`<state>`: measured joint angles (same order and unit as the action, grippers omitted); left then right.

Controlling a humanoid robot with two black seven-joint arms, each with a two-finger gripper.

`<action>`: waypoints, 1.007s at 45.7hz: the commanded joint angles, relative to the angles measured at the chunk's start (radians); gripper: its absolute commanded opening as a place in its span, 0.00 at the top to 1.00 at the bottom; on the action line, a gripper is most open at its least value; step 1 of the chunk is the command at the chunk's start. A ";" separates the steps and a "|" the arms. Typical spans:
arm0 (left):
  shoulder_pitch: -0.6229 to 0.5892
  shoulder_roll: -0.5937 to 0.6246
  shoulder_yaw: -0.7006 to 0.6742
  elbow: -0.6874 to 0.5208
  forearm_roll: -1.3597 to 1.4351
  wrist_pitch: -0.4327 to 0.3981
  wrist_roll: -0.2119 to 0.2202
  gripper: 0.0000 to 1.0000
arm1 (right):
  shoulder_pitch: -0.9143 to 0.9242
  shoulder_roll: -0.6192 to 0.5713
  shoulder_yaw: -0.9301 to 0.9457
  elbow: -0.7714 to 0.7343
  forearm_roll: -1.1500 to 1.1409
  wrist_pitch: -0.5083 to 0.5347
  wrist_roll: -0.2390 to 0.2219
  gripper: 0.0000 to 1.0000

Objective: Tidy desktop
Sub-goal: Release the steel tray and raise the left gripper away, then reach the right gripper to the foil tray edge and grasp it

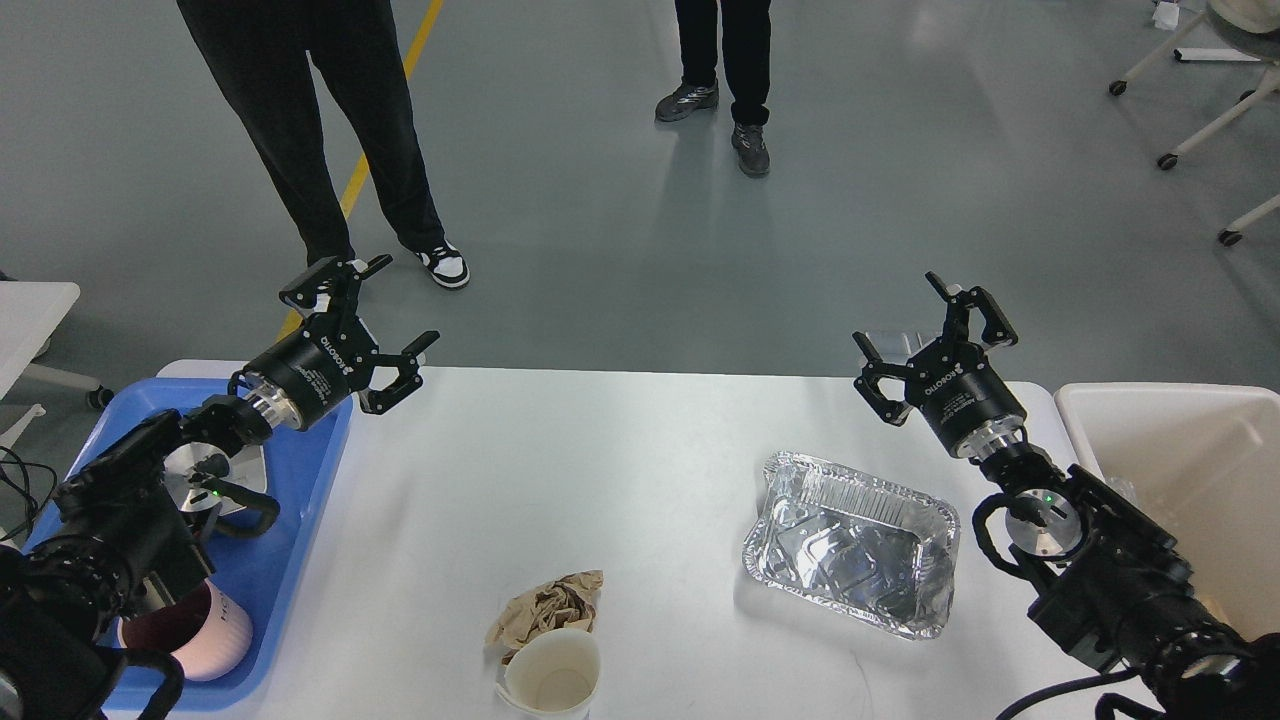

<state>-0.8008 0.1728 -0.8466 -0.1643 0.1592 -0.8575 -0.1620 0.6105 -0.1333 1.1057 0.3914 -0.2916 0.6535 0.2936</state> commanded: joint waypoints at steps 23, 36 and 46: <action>0.034 -0.065 -0.054 0.000 0.002 0.035 -0.010 0.04 | 0.002 -0.236 -0.191 0.113 -0.118 0.000 -0.050 0.00; 0.068 -0.128 -0.048 -0.001 0.010 0.035 -0.045 0.04 | -0.017 -0.983 -0.481 0.726 -0.458 0.009 -0.214 0.00; 0.074 -0.165 -0.046 -0.001 0.013 0.037 -0.060 0.04 | -0.123 -1.485 -0.488 1.168 -0.505 0.018 -0.254 0.00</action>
<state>-0.7295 0.0233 -0.8940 -0.1659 0.1702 -0.8201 -0.2122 0.5345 -1.3876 0.6199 1.3686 -0.7873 0.6684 0.0453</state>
